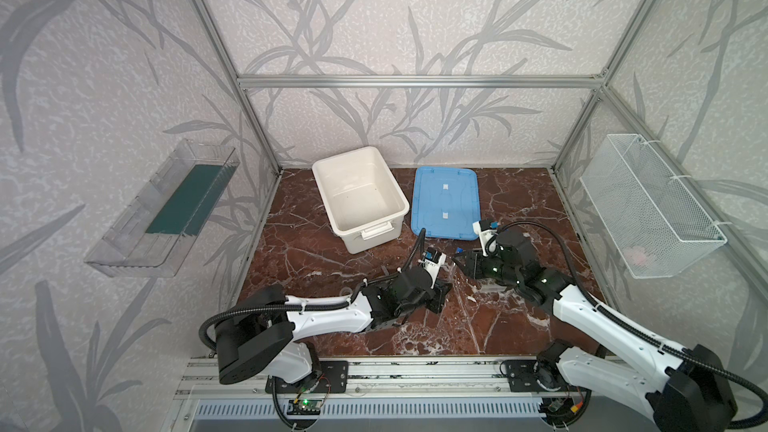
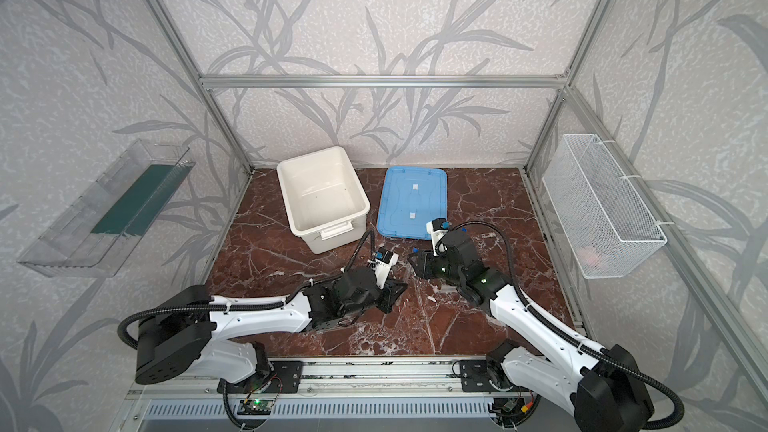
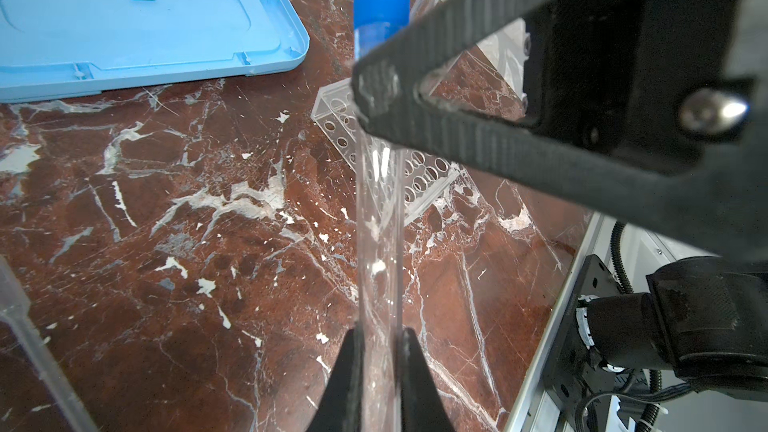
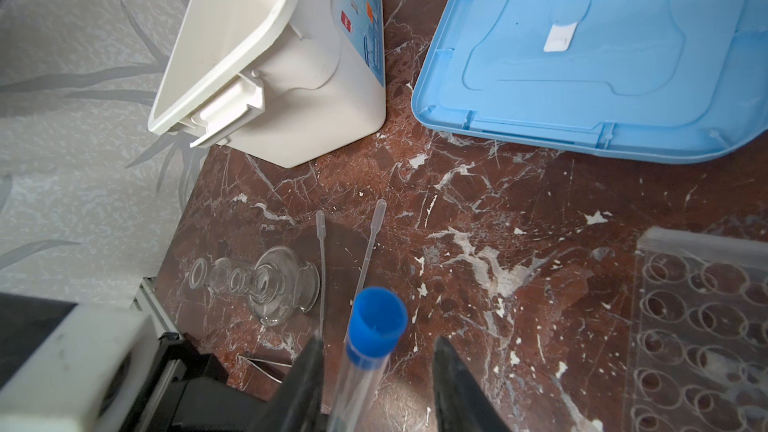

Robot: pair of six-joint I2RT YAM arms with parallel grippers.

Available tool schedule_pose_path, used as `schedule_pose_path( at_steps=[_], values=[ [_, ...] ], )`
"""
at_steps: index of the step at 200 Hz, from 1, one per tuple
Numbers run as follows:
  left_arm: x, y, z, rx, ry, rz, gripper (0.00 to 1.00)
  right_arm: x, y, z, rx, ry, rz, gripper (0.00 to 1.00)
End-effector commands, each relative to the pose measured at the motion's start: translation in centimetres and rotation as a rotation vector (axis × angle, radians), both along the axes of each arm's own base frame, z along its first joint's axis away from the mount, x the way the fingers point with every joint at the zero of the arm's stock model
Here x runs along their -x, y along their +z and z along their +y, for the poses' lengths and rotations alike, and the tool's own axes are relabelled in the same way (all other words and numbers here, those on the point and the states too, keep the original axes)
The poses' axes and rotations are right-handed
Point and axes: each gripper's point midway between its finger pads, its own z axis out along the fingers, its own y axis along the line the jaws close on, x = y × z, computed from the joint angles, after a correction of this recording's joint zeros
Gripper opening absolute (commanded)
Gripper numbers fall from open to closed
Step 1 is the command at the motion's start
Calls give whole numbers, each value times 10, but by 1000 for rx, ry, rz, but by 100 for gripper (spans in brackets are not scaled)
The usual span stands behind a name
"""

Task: Organize the chemistry lab equipment
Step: 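Close the right gripper on the tube's blue cap while the left holds it, then open the left gripper and lift the tube away with the right gripper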

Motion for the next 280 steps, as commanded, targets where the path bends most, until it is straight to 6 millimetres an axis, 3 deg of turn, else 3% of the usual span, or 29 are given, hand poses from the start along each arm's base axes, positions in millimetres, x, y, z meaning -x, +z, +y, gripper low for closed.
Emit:
schedule_pose_path(
  at_steps=[1,74,212,228,239,249,261,280],
  values=[
    [1,15,0,33,-9,-35,14,-7,22,6,-42,2,-46,40],
    [1,15,-5,23,-23,-29,14,-6,22,10,-86,0,-27,36],
    [1,19,-8,43,-25,-32,15,-6,13,6,-81,-15,-23,19],
    [1,18,-7,43,-24,-29,23,-6,11,6,-77,-16,-19,19],
    [1,18,-7,47,-20,-30,47,-7,11,5,-76,-21,-20,19],
    [1,20,-7,59,-19,-33,48,-7,10,4,-74,-24,-22,19],
    [0,22,-7,65,-15,-37,56,-7,10,4,-76,-25,-25,18],
    [0,26,-7,84,-14,-44,78,-7,10,2,-70,-31,-28,18]
  ],
)
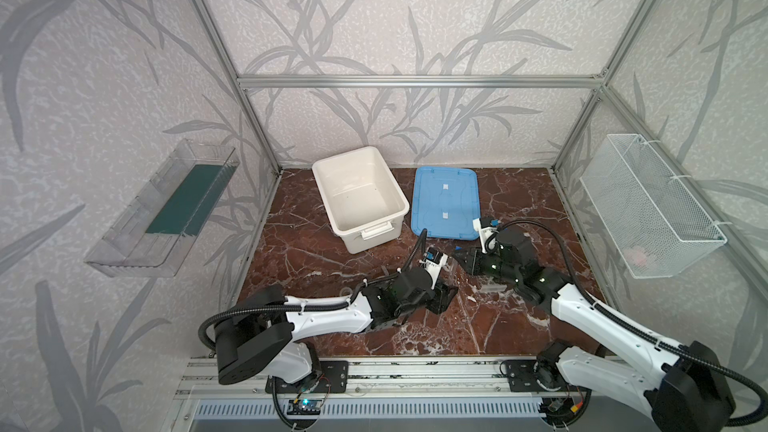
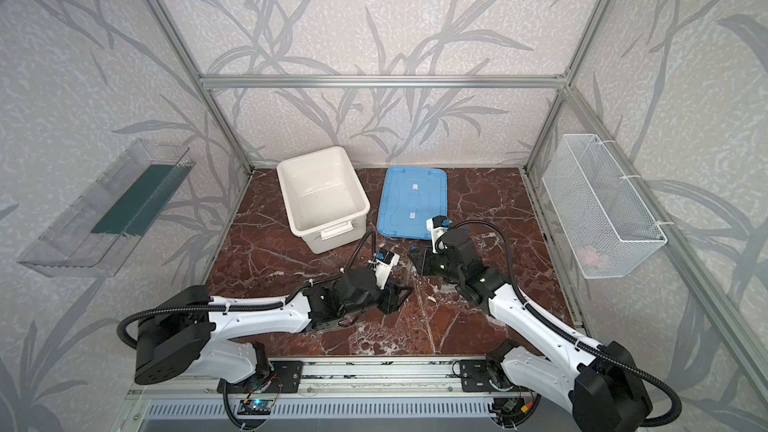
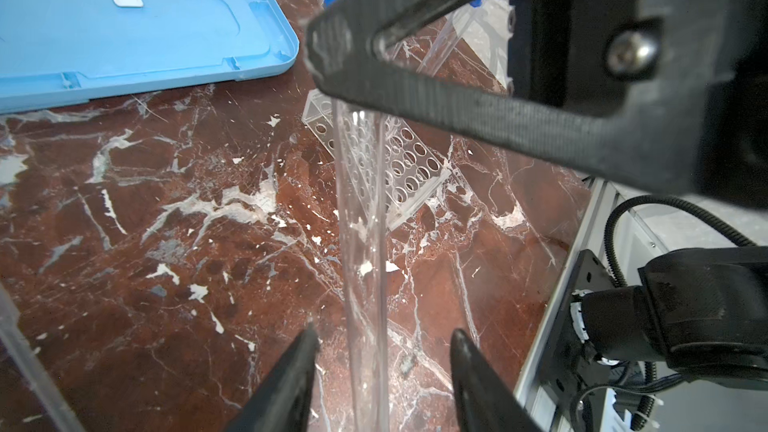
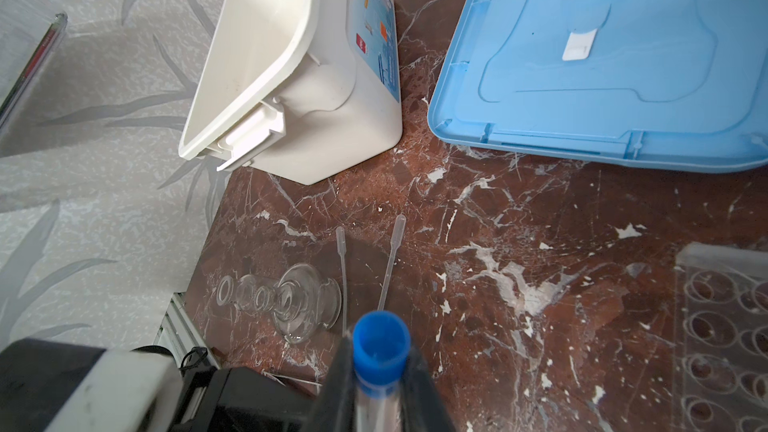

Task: Organize the chemistry lab equipment
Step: 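Open the left gripper and lift the tube away with the right gripper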

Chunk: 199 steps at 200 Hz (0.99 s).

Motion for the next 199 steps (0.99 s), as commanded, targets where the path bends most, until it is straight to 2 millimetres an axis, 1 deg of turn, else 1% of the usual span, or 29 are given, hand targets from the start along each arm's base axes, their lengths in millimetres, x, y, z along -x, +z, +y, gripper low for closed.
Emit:
schedule_pose_path(
  at_steps=[1,12,24,26,56,64,79,99,106,122,133,151,172,199],
  values=[
    [-1,22,-4,65,0,-40,79,-1,2,-4,5,-11,-29,18],
    [-2,27,-4,85,7,-35,86,0,4,-8,27,-16,-48,18],
    [-1,36,-5,117,6,-29,98,1,6,-15,65,-22,-76,18],
    [-1,38,-6,123,8,-26,99,1,6,-16,75,-24,-84,18],
    [-2,65,-8,220,28,-6,99,4,20,-46,166,-101,-215,19],
    [-5,67,-5,216,66,13,99,5,25,-53,182,-125,-250,19],
    [-16,64,8,153,172,49,99,8,31,-69,228,-168,-289,19],
    [-18,75,7,182,195,79,99,11,35,-84,276,-206,-322,19],
    [-20,75,8,179,222,104,99,11,36,-89,293,-222,-332,20],
    [-24,69,14,135,295,168,99,12,40,-103,332,-277,-362,20],
    [-25,69,13,123,302,182,99,13,46,-114,345,-326,-398,20],
    [-28,62,11,97,322,206,99,15,53,-131,369,-398,-450,20],
    [-26,55,-1,98,296,236,99,16,60,-142,403,-437,-503,20],
    [-25,43,-17,77,262,279,99,10,68,-151,453,-486,-577,19]
  ],
)
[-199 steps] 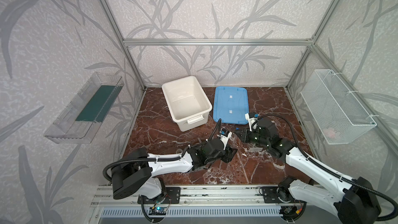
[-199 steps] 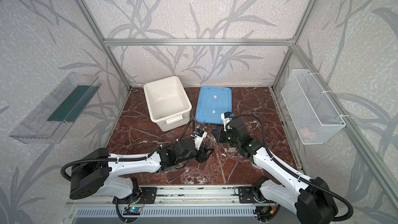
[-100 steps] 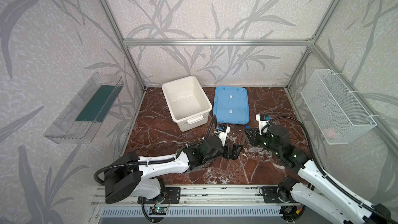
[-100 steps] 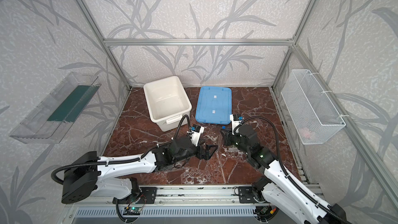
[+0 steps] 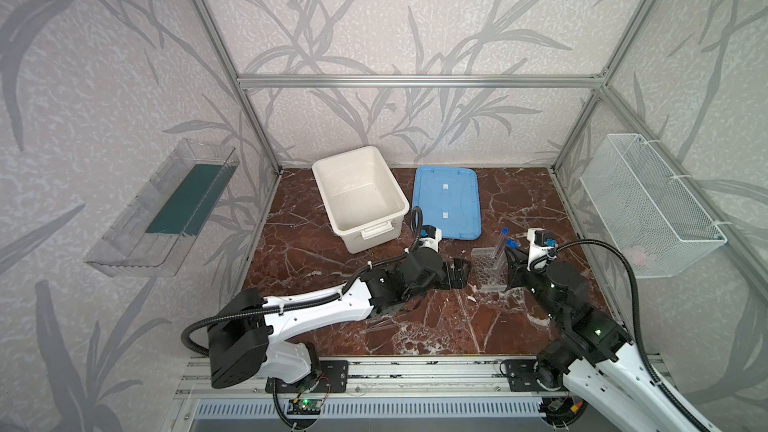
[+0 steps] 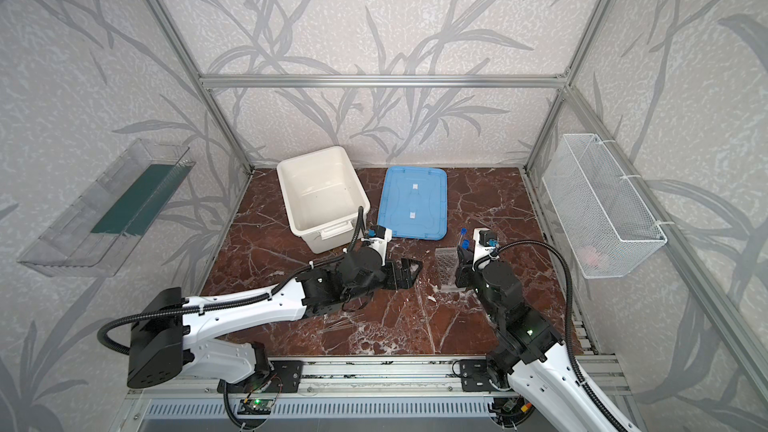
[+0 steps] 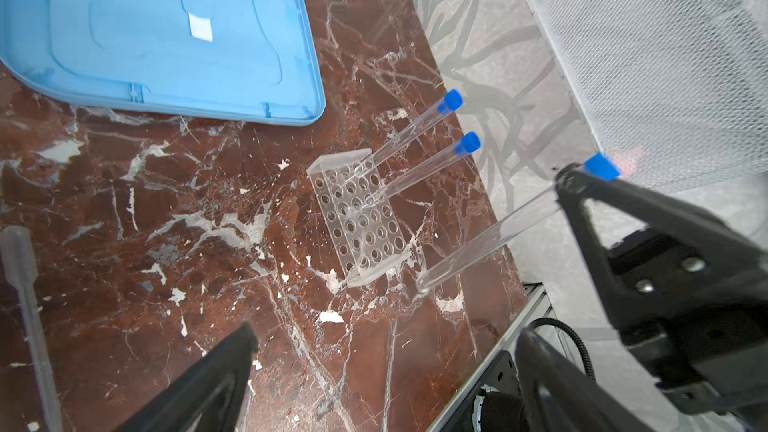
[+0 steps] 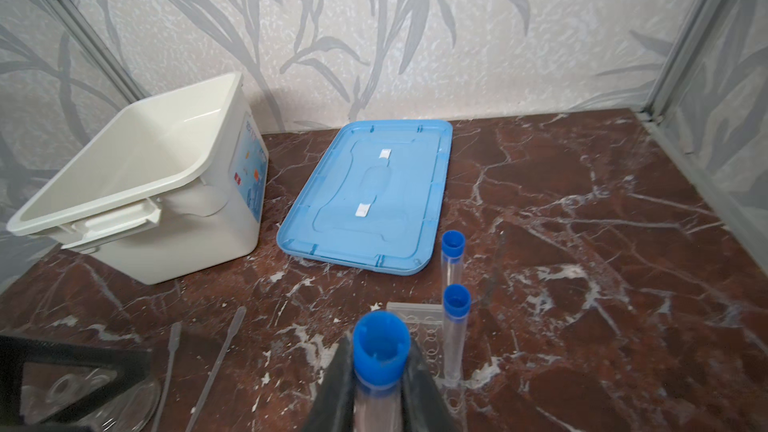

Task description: Organize the chemistry lab equipment

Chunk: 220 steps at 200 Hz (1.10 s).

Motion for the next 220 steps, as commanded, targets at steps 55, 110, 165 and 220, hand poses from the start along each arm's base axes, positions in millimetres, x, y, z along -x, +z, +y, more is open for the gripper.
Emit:
schedule_pose_path(
  at_steps=[55,110,165,220],
  values=[
    [-3,-22,-24,-64,-32,83,99,-24,-9,-17,121,-126,-101,19],
    [0,-48,-40,-71,-46,149,99,-34,-22,-38,37,-212,-101,19],
    [-1,-56,-46,-108,-54,160,99,-37,-32,-42,-7,-222,-89,19],
    [2,-67,-44,-122,-46,178,99,-36,-48,-40,-11,-216,-52,18]
  ],
)
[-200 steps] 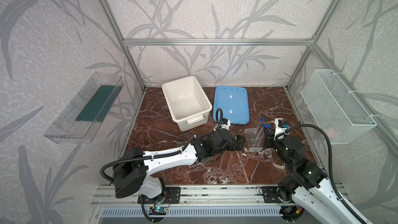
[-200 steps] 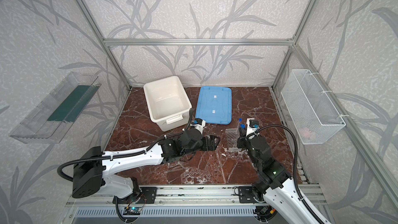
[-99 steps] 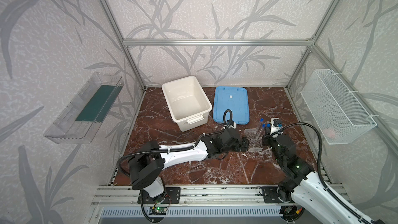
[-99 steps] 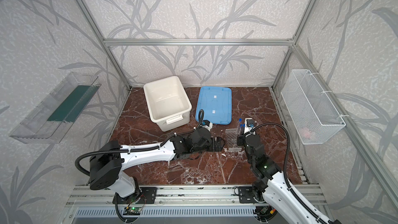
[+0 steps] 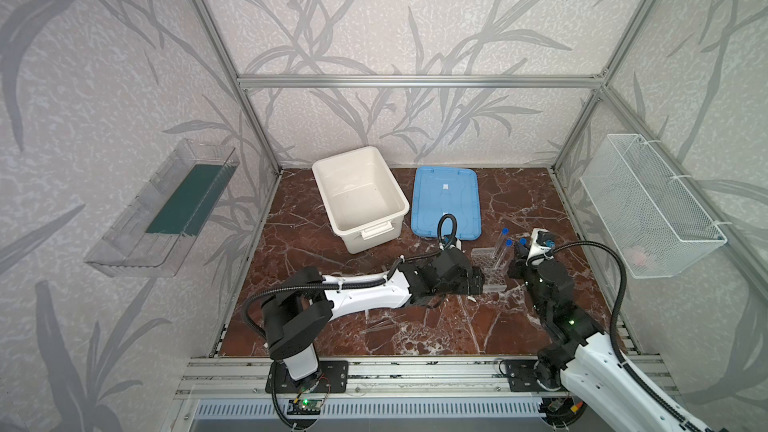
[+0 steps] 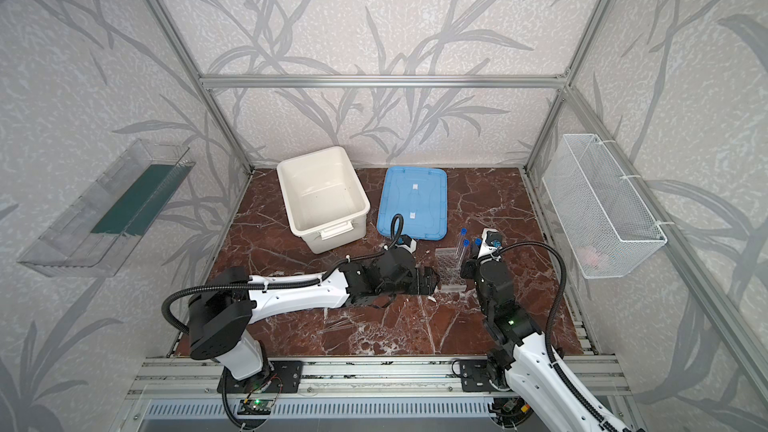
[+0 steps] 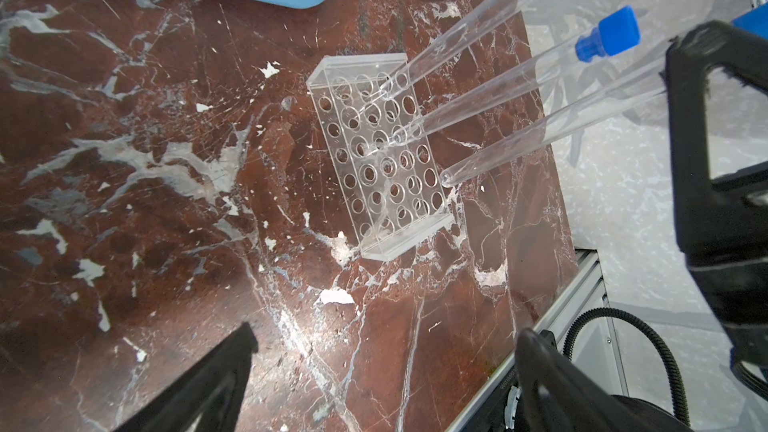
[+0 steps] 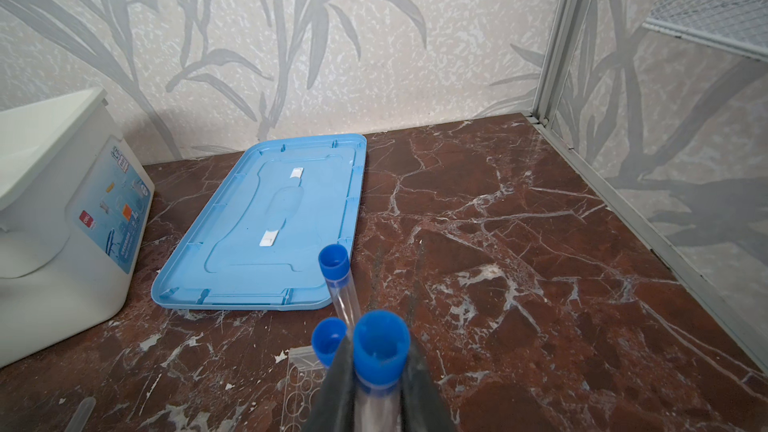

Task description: Organize the chemistry lab equipment

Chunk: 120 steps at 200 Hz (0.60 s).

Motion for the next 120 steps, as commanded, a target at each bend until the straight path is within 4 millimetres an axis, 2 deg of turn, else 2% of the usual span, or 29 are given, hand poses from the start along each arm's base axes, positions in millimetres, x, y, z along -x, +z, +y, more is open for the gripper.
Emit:
schedule_pose_path(
  at_steps=[1,88,120],
  values=[
    [1,-3,-1,-6,13,10,99,-1,0,0,-26,-3,-17,18],
    [3,-7,1,-4,12,12,99,-5,-20,0,0,-16,34,18],
    [3,-9,4,-6,18,12,99,-5,-18,-3,11,-31,35,18]
  ],
)
